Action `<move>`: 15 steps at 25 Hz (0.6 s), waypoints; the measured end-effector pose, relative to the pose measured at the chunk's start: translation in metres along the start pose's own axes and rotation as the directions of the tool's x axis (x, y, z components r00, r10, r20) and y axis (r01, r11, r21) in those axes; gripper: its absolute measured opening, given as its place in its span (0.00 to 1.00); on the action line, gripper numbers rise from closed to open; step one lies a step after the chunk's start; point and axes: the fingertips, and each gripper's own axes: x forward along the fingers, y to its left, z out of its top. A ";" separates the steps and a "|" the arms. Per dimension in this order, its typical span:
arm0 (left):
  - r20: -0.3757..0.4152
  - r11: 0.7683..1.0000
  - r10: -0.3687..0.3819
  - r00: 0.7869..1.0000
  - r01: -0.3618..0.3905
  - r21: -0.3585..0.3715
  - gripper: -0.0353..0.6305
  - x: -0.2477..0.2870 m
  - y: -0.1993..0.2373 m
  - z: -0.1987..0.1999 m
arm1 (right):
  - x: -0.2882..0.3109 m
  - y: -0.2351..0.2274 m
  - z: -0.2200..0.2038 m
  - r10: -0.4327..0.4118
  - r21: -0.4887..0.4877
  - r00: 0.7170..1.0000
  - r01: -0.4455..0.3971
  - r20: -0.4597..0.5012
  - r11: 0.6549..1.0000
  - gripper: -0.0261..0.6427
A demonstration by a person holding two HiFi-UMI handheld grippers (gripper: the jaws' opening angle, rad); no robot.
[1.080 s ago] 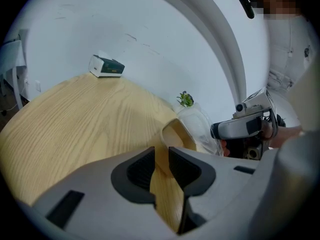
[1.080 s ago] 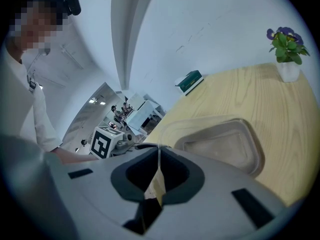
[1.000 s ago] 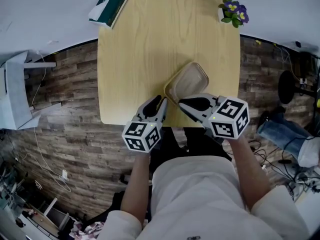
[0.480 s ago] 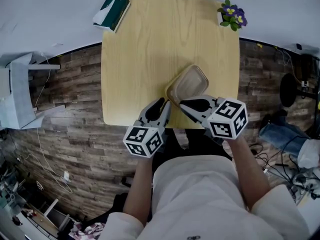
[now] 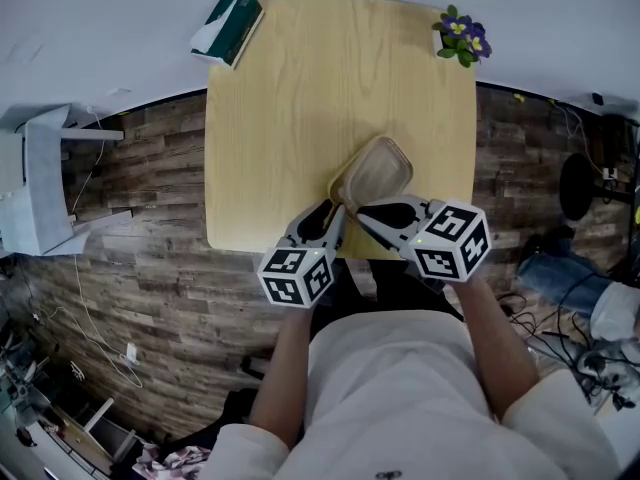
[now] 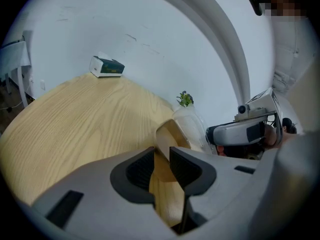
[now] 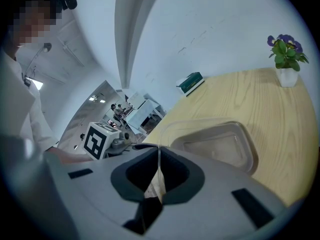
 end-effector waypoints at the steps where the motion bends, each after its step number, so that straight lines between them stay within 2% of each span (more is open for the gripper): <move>1: -0.002 1.000 0.003 1.000 -0.003 -0.007 0.18 0.000 0.000 -0.001 | 0.000 0.001 0.000 0.002 -0.002 1.000 -0.002 -0.001 1.000 0.07; 9: 0.008 0.998 0.030 1.000 -0.029 -0.057 0.17 -0.006 0.005 -0.004 | -0.007 0.008 0.001 0.013 -0.022 1.000 -0.012 0.005 1.000 0.07; 15: 0.036 0.990 0.022 0.999 -0.016 -0.143 0.14 -0.011 0.005 -0.004 | -0.019 0.016 0.008 0.016 -0.045 1.000 -0.015 0.016 0.999 0.07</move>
